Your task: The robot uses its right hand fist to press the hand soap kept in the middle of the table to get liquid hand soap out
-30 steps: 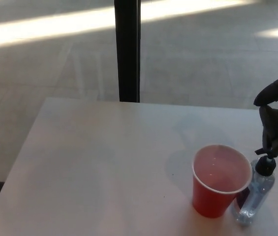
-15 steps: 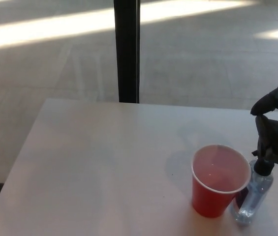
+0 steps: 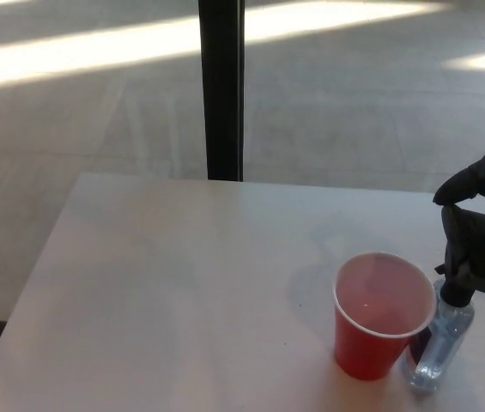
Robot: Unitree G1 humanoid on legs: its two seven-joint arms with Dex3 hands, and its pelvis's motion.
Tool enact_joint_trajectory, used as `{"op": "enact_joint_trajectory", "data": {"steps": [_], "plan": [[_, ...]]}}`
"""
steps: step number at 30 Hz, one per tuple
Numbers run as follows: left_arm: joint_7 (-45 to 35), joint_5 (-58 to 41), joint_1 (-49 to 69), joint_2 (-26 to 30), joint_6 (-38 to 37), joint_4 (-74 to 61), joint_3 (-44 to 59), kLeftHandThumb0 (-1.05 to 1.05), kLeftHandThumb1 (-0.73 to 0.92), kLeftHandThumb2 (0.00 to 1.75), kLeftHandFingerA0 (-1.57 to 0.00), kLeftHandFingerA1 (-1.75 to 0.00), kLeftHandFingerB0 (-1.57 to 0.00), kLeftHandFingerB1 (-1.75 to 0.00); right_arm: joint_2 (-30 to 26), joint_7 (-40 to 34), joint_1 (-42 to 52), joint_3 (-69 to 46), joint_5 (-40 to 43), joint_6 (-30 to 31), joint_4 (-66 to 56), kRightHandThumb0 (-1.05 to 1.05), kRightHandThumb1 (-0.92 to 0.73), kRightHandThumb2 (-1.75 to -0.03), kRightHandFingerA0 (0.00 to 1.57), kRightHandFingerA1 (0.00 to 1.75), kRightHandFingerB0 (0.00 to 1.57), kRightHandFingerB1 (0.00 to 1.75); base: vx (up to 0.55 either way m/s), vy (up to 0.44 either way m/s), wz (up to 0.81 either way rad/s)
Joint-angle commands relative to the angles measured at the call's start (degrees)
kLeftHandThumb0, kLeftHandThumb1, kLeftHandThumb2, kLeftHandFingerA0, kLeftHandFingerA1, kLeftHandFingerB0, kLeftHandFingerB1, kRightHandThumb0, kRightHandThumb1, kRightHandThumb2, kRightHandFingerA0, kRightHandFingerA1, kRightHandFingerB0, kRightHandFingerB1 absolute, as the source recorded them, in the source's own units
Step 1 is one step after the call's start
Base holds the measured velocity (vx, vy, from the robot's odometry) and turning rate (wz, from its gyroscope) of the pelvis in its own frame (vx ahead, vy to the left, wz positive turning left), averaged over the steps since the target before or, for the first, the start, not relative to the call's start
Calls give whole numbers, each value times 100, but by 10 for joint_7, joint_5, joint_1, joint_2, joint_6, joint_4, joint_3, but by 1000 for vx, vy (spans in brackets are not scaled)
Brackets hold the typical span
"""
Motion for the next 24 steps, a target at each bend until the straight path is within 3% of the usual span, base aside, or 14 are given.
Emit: {"op": "enact_joint_trajectory", "data": {"steps": [1,2,3,4,8,10,11,12,13,14,16,19,22,24], "plan": [[-1,-5,-2,5,-4,9,3,5,47,130,-133,-166,-88,-126,0,-7,32,15,-28,26,21,-28,-57,-110,102,175,79,154,0,0,0],[-3,-7,-3,6,1,9,4,6,46,131,-134,-167,-94,-131,-1,-7,34,14,-27,28,20,-27,-57,-113,103,175,80,152,0,0,0],[-1,-5,-3,6,3,6,2,1,49,133,-110,-175,-71,-126,0,-6,36,12,-23,28,21,-27,-57,-113,104,175,81,150,0,0,0],[2,-4,-2,6,5,4,2,2,52,135,-133,-170,-78,-121,0,-6,38,11,-23,29,22,-27,-57,-113,105,175,81,149,0,0,0],[-3,-6,-2,6,-1,1,4,9,49,137,-132,-169,-78,-120,2,-10,39,9,-19,37,20,-27,-56,-115,105,175,80,151,0,0,0],[-2,-3,-1,7,-1,-1,0,0,49,132,-131,-166,-79,-119,0,-6,44,11,-23,28,25,-27,-58,-111,106,175,79,148,0,0,0],[-3,-4,1,6,-4,-3,1,-7,48,131,-132,-167,-84,-125,0,-7,45,12,-23,27,27,-27,-59,-111,108,175,81,146,0,0,0],[-4,-6,-3,6,-4,-1,3,5,46,136,-133,-167,-94,-132,1,-7,44,10,-22,26,28,-27,-59,-111,109,175,82,146,0,0,0],[4,-10,-7,6,3,-2,7,0,42,132,-131,-169,-84,-127,1,-6,44,11,-24,19,33,-27,-58,-112,110,175,82,147,0,0,0],[10,-12,-7,4,11,-11,10,-5,48,130,-123,-166,-79,-126,-1,-6,45,14,-30,12,37,-29,-57,-111,108,175,81,151,0,0,0],[11,-7,-6,5,10,-15,6,-1,46,131,-123,-165,-83,-126,2,-10,43,15,-30,15,36,-29,-56,-111,107,175,81,152,0,0,0],[13,-5,-7,7,15,-21,4,-3,49,129,-119,-162,-70,-116,3,-14,45,13,-28,17,38,-29,-57,-110,107,175,80,151,0,0,0],[14,-4,-8,7,18,-23,4,11,42,134,-124,-161,-87,-127,5,-14,47,13,-22,21,40,-27,-60,-109,106,175,77,151,0,0,0],[15,-2,-9,8,19,-23,3,11,42,134,-124,-161,-87,-127,5,-14,46,13,-22,20,42,-27,-60,-109,106,175,77,151,0,0,0]]}}
